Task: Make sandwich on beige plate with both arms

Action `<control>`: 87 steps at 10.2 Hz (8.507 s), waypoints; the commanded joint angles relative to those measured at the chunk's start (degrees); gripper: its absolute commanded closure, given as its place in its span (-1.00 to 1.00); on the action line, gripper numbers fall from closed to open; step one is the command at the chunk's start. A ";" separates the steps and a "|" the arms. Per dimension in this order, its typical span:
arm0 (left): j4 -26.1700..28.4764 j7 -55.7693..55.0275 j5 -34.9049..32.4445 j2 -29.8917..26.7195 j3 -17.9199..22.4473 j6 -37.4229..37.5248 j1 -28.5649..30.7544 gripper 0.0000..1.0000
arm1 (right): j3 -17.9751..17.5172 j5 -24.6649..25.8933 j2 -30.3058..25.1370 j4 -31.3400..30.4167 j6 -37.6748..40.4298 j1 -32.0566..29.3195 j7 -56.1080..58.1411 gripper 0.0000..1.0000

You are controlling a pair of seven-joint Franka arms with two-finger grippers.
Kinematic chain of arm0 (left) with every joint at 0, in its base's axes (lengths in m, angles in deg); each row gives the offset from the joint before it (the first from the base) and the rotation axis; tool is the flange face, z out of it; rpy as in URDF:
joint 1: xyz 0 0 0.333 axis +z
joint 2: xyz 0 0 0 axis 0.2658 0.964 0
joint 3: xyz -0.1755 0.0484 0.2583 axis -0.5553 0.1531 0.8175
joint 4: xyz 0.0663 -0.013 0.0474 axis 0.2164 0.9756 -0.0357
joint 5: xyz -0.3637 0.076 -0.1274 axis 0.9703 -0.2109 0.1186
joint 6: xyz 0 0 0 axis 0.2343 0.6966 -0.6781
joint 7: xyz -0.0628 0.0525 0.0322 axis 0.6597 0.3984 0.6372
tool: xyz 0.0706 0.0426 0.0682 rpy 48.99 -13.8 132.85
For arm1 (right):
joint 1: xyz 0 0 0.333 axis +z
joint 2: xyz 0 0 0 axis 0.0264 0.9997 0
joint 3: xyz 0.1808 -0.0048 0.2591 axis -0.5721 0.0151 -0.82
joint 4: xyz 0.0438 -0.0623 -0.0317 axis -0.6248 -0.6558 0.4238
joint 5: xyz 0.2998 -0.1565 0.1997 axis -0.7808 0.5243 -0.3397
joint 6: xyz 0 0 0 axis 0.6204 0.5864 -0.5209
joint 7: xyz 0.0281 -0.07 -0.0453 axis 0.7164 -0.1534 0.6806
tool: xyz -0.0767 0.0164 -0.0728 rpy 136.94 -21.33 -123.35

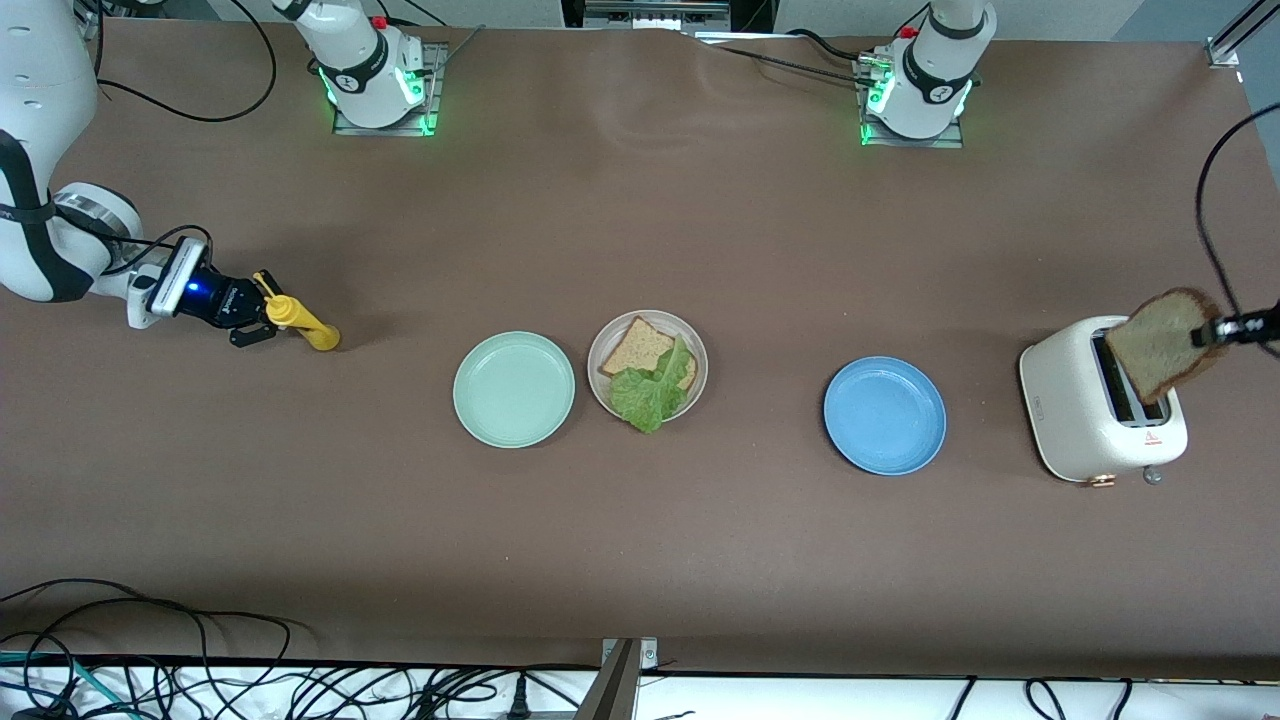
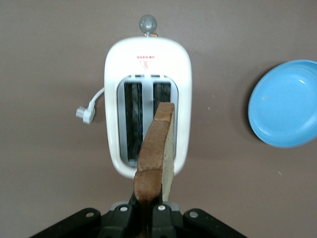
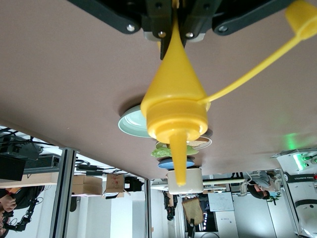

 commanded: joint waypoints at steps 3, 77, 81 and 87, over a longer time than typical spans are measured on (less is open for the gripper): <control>-8.09 -0.13 1.31 -0.19 -5.00 7.36 -0.05 1.00 | 0.03 -1.74 0.38 0.15 1.16 -0.62 1.51 0.13; 6.67 0.08 -1.15 -21.11 2.11 7.00 -14.73 -1.00 | -32.67 86.76 -20.62 31.52 -14.93 3.34 -177.47 -1.00; 6.50 -3.29 -0.19 -20.84 1.84 7.53 -14.82 -1.00 | -33.01 83.69 -23.77 32.24 -9.77 2.72 -175.50 -1.00; 6.41 -3.21 0.25 -20.84 1.67 7.62 -15.08 -1.00 | -30.99 79.46 -36.25 26.71 -4.46 2.89 -166.29 -1.00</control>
